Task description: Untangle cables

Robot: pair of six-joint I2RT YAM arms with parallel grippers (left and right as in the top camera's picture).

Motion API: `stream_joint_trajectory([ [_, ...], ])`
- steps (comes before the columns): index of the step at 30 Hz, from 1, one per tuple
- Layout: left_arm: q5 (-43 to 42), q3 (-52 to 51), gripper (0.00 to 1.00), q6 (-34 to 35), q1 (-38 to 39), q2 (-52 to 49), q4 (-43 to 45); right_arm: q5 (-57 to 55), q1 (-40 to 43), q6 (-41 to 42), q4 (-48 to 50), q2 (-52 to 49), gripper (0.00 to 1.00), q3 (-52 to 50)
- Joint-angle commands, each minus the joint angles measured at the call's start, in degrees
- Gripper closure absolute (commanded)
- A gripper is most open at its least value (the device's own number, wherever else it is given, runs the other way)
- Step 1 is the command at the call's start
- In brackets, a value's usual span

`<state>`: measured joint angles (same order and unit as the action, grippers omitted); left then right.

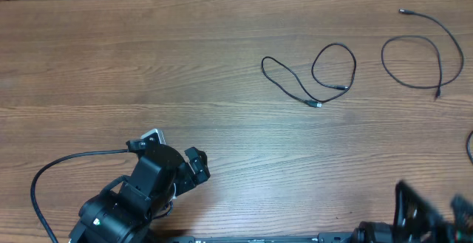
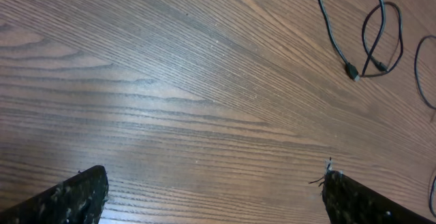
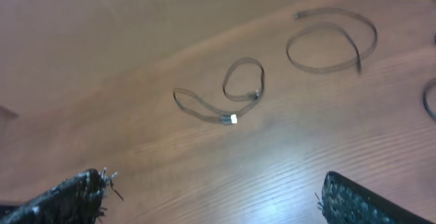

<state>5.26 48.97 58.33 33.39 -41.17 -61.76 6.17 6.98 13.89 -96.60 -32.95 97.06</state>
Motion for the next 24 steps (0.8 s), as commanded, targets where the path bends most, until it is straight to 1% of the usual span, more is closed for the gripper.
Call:
stream_joint_trajectory([
  [1, 0.9, -0.1, 0.00, -0.7, 0.0, -0.1, 0.0, 0.3, -0.3, -0.3, 0.0, 0.2, 0.00, -0.3],
  [4, 0.9, -0.1, 0.01, -0.7, 0.0, -0.1, 0.0, 0.4, -0.3, -0.6, -0.4, 0.2, 0.00, -0.5],
  [8, 0.9, -0.1, 0.00, -0.7, 0.0, -0.1, 0.0, 4.2, -0.3, -0.7, -0.4, 0.2, 0.00, -1.3],
  [13, 0.9, -0.1, 0.00, -0.7, 0.0, -0.1, 0.0, 5.5, -0.3, -0.7, -0.4, 0.2, 0.00, -4.1],
  [20, 0.9, -0.1, 0.00, -0.7, 0.0, -0.1, 0.0, 5.5, -0.3, -0.7, 0.1, 0.8, 0.00, -14.8],
  [24, 0.9, -0.1, 0.00, -0.7, 0.0, -0.1, 0.0, 6.2, -0.3, -0.7, 5.1, 2.2, 0.00, -19.7],
])
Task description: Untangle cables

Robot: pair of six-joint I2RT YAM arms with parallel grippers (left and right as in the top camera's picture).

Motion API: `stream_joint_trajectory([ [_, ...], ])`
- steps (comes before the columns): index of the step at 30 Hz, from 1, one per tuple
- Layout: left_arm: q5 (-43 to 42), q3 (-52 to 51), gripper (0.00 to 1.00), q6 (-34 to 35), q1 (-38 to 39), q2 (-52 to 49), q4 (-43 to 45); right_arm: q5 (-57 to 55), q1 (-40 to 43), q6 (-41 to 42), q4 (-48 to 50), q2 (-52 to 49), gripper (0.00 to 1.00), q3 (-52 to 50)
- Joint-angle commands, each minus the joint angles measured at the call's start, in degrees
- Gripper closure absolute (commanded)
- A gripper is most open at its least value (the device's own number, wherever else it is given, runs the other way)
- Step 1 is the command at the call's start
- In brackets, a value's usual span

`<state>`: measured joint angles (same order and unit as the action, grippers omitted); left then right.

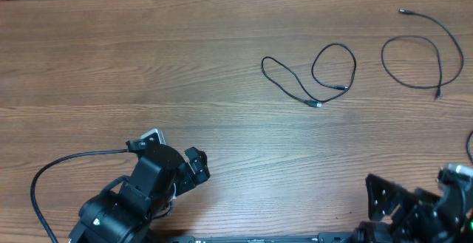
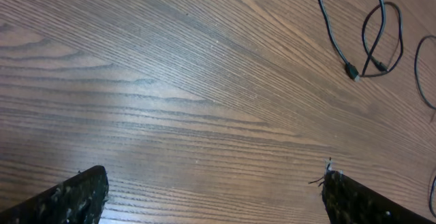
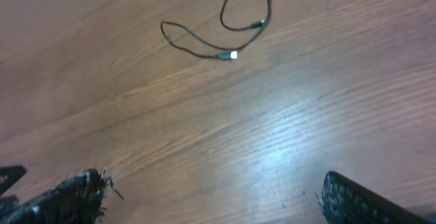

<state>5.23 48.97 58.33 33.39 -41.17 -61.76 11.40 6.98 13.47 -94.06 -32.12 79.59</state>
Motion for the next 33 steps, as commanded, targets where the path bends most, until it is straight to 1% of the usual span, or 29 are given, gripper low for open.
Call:
stream_joint_trajectory([
  [1, 0.9, -0.1, 0.00, -0.7, 0.0, -0.1, 0.0, 1.4, -0.3, -0.2, 4.4, 2.1, 0.00, -3.3],
  [5, 0.9, -0.1, 0.00, -0.7, 0.0, -0.1, 0.0, 3.8, -0.3, -0.2, 12.4, 7.3, 0.00, -9.3],
  [11, 0.9, -0.1, 0.00, -0.7, 0.0, -0.1, 0.0, 5.7, -0.3, 0.0, 21.8, 15.6, 0.00, -19.3],
  [17, 0.9, -0.1, 0.00, -0.7, 0.0, -0.1, 0.0, 7.7, -0.3, 0.0, 35.0, 20.7, 0.00, -29.9],
  [28, 0.9, -0.1, 0.00, -0.7, 0.0, -0.1, 0.0, 19.0, 0.2, 0.0, 59.9, 21.0, 0.00, -49.0],
  [33, 0.9, -0.1, 0.00, -0.7, 0.0, -0.1, 0.0, 20.5, 0.1, 0.0, 67.4, 21.0, 0.00, -55.7],
])
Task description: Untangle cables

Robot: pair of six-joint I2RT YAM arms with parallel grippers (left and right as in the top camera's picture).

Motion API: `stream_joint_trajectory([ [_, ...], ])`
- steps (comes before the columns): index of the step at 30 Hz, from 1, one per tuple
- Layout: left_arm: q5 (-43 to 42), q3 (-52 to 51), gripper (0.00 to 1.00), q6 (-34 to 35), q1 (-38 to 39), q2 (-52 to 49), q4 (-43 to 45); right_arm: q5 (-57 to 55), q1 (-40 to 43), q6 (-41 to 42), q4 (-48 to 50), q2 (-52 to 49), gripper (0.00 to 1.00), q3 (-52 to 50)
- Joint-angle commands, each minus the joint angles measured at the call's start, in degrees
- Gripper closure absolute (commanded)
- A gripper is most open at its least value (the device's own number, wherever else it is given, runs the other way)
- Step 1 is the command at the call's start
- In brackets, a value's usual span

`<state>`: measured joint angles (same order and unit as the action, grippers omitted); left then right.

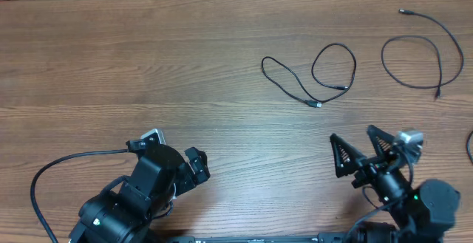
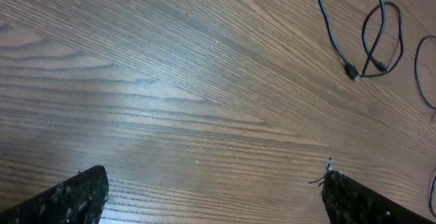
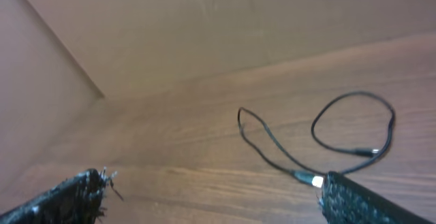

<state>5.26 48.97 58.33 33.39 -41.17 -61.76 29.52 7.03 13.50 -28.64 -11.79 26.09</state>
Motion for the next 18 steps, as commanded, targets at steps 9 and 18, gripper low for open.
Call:
stream_joint_trajectory([
  [9, 0.9, -0.1, 0.00, -0.7, 0.0, -0.1, 0.0, 1.8, -3.3, 0.2, 10.4, 5.3, 0.00, -8.8],
  [18, 0.9, -0.1, 0.00, -0.7, 0.0, -0.1, 0.0, -9.9, -11.0, 0.2, 12.8, 10.6, 0.00, -14.1],
])
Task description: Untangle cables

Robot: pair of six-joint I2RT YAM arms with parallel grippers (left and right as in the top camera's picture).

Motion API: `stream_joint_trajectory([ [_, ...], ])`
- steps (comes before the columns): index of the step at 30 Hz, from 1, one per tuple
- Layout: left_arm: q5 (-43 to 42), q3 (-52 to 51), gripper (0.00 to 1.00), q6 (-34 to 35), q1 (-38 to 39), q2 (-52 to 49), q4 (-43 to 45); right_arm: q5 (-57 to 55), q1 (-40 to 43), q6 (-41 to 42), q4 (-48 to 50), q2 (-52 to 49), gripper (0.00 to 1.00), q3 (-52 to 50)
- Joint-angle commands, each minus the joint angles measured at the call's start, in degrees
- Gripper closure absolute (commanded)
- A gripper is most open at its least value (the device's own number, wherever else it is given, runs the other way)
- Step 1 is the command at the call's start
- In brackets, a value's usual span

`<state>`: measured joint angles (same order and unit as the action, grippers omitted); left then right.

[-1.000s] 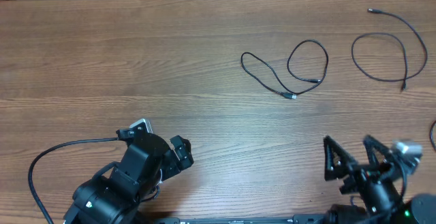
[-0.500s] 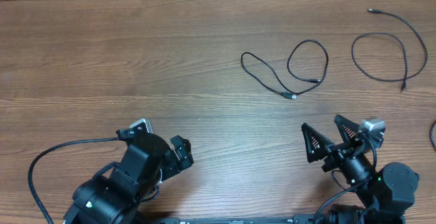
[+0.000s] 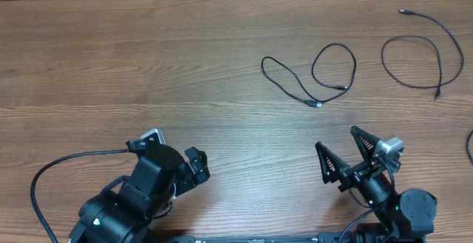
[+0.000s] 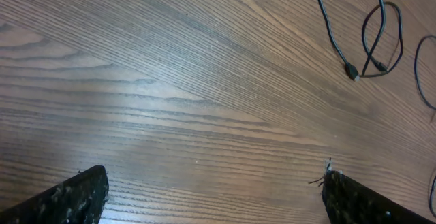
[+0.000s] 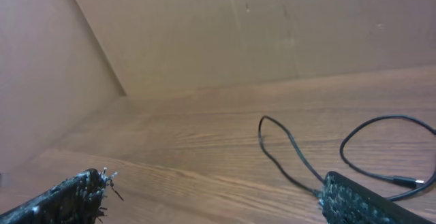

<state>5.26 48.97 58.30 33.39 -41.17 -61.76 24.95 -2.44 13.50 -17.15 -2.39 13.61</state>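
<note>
A short black cable lies right of centre, crossing itself in one loop; it also shows as the cable and the cable. A longer black cable lies apart at the far right. My right gripper stands open in front of the short cable, nothing between its fingers. My left gripper is open and empty at the front left.
A third dark cable pokes in at the right edge. The left arm's own lead curves over the wooden table at the front left. A brown wall rises behind the table.
My right gripper has shifted a little left and nearer the front edge, still open and facing the short cable. The left arm and the cables have not moved.
My right gripper was first at the bottom right corner, mostly out of the overhead view, then a little further in. Later it stood open on the table facing the short cable, and now sits slightly left of that. The left arm stayed still throughout.
</note>
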Motion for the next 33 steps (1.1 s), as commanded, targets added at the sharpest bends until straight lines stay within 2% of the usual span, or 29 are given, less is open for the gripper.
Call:
stream_joint_trajectory([
  [1, 0.9, -0.1, 0.01, -0.7, 0.0, -0.1, 0.0, -5.9, -1.9, 0.2, 2.0, 1.2, 0.00, -2.1],
  [7, 0.9, -0.1, 0.01, -0.7, 0.0, -0.1, 0.0, -6.5, -2.4, 0.2, 8.0, 1.3, 0.00, -7.0],
  [16, 0.9, -0.1, 0.00, -0.7, 0.0, -0.1, 0.0, -12.5, -0.3, 3.7, 9.2, 2.3, 0.00, -11.1],
  [24, 0.9, -0.1, 0.01, -0.7, 0.0, -0.1, 0.0, -19.3, -0.1, 3.6, 12.9, 2.3, 0.00, -13.2],
  [33, 0.9, -0.1, 0.00, -0.7, 0.0, -0.1, 0.0, -21.0, 0.0, 0.8, 12.8, 2.3, 0.00, -13.2],
])
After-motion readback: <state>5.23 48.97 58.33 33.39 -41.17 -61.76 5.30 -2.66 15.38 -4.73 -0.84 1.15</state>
